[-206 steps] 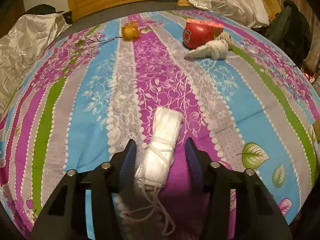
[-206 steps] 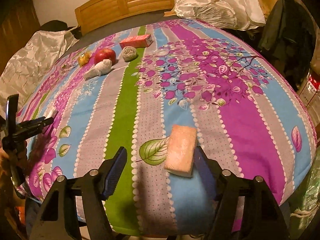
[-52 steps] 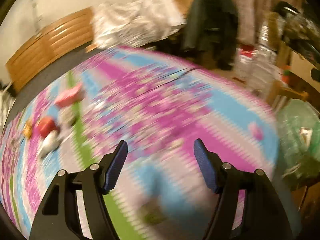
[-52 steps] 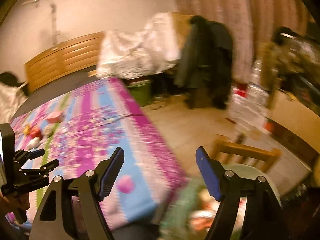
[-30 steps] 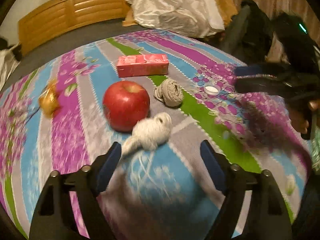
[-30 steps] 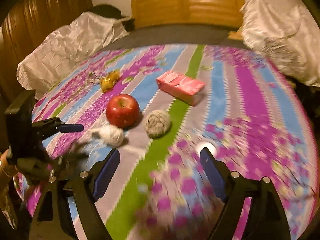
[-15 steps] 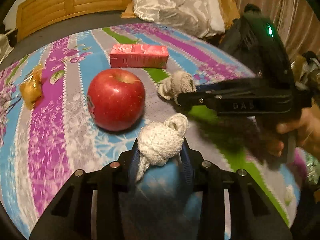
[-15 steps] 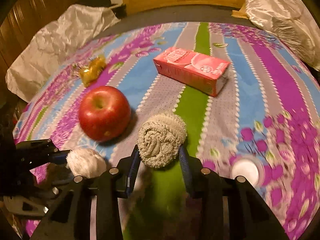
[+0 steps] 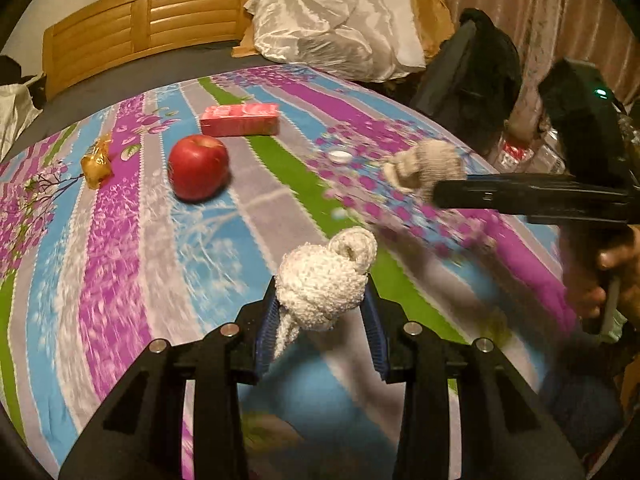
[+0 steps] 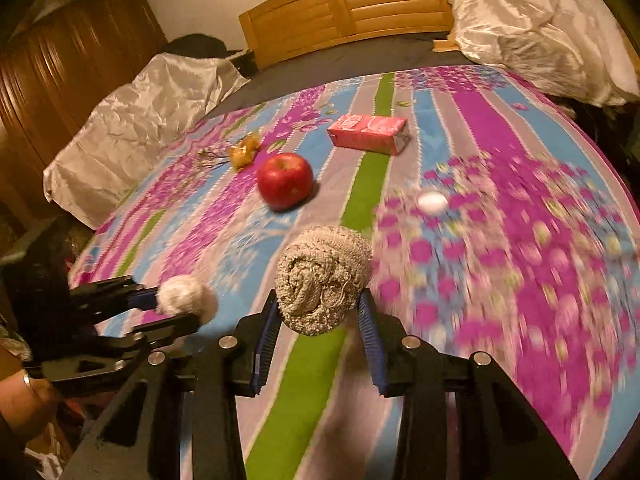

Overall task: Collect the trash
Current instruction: 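Carry both twine balls over the green bin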

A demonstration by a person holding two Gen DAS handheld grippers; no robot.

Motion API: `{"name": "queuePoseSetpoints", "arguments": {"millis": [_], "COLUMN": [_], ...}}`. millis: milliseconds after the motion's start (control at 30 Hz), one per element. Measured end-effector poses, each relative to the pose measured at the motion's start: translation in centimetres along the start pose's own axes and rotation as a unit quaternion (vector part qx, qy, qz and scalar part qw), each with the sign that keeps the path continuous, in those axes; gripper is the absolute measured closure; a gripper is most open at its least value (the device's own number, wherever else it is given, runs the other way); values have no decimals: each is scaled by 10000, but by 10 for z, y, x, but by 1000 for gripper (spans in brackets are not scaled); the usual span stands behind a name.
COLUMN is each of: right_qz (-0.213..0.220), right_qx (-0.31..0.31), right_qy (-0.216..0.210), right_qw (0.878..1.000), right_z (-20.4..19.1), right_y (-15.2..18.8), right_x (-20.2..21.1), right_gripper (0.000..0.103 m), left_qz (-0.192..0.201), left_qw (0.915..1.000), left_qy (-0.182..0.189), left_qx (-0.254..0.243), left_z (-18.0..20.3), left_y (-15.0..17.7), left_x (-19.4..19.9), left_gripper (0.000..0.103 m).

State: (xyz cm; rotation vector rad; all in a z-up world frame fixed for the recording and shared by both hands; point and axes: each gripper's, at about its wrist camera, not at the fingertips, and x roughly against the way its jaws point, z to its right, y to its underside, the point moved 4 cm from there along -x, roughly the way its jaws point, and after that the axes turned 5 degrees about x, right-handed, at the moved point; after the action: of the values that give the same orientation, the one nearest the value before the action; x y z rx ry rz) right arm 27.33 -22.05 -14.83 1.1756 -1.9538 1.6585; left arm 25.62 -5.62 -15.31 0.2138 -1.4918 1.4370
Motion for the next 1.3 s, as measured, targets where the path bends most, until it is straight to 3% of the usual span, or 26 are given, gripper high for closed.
{"name": "queuePoseSetpoints", "arguments": {"millis": [133, 300, 500, 633, 733, 900, 1000, 1200, 1300], "right_qz": [166, 423, 956, 1263, 1473, 1778, 1823, 1697, 1482], "right_qx": [-300, -848, -1134, -1427, -1768, -2414, -2595, -2835, -2999], "right_qy": [87, 491, 1384, 2212, 3035, 3821, 4227, 4613, 4606], "right_qw": [9994, 9943, 9792, 9564, 9246, 8741, 8490, 8234, 8221], "right_z": [-2, 17, 49, 78, 106, 141, 151, 161, 173], "right_y": [37, 81, 113, 143, 176, 230, 257, 294, 303], "right_x": [57, 140, 251, 336, 412, 510, 554, 596, 585], "right_gripper": [63, 63, 63, 63, 63, 63, 62, 62, 62], "left_qz": [-71, -83, 66, 210, 309, 393, 368, 40, 57], "left_qw": [9999, 9986, 9926, 9797, 9665, 9382, 9258, 9122, 9099], "left_qy": [31, 180, 703, 1141, 1458, 2049, 2270, 2443, 2252], "left_qx": [-153, -496, -984, -1636, -2091, -2761, -3000, -3289, -3483], "left_z": [35, 79, 156, 239, 297, 395, 442, 520, 551], "left_y": [17, 21, -4, -28, -38, -51, -53, -45, -33], "left_x": [16, 29, 36, 33, 33, 35, 32, 12, 1], "left_gripper": [66, 66, 66, 66, 66, 66, 66, 66, 66]}}
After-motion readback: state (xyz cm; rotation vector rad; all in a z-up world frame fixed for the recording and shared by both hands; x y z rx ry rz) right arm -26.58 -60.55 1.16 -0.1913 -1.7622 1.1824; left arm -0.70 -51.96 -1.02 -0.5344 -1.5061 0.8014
